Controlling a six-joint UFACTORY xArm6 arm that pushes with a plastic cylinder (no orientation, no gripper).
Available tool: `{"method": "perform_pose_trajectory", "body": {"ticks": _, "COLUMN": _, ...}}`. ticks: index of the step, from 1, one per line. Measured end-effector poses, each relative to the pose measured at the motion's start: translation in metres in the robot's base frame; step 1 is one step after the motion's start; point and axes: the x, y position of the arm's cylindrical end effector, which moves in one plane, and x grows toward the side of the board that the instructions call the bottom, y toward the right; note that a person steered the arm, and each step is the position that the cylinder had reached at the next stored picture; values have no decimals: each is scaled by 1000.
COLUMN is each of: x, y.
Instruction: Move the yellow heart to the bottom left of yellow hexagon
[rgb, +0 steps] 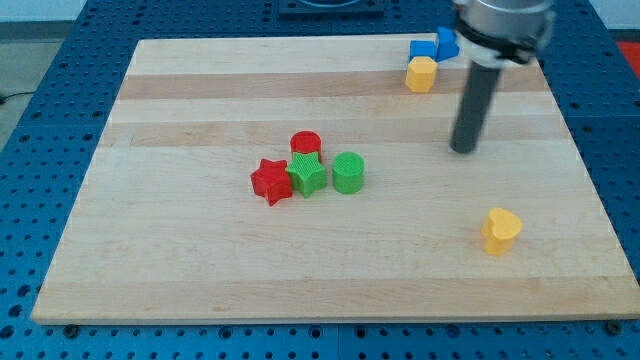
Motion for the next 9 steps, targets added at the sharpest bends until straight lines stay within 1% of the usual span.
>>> {"method": "perform_pose_trajectory", "body": {"ticks": 1, "x": 43, "y": 70}}
{"method": "perform_pose_trajectory", "body": {"ticks": 2, "x": 115, "y": 75}}
{"method": "perform_pose_trajectory", "body": {"ticks": 3, "x": 158, "y": 18}}
{"method": "perform_pose_trajectory", "body": {"ticks": 4, "x": 155, "y": -27}}
{"method": "perform_pose_trajectory", "body": {"ticks": 5, "x": 132, "y": 7}}
{"method": "perform_pose_trajectory", "body": {"ticks": 6, "x": 106, "y": 18}}
{"method": "perform_pose_trajectory", "body": {"ticks": 7, "x": 85, "y": -10}}
{"method": "perform_pose_trajectory", "body": {"ticks": 8, "x": 85, "y": -17}}
{"method": "perform_pose_trajectory", "body": {"ticks": 9, "x": 85, "y": -61}}
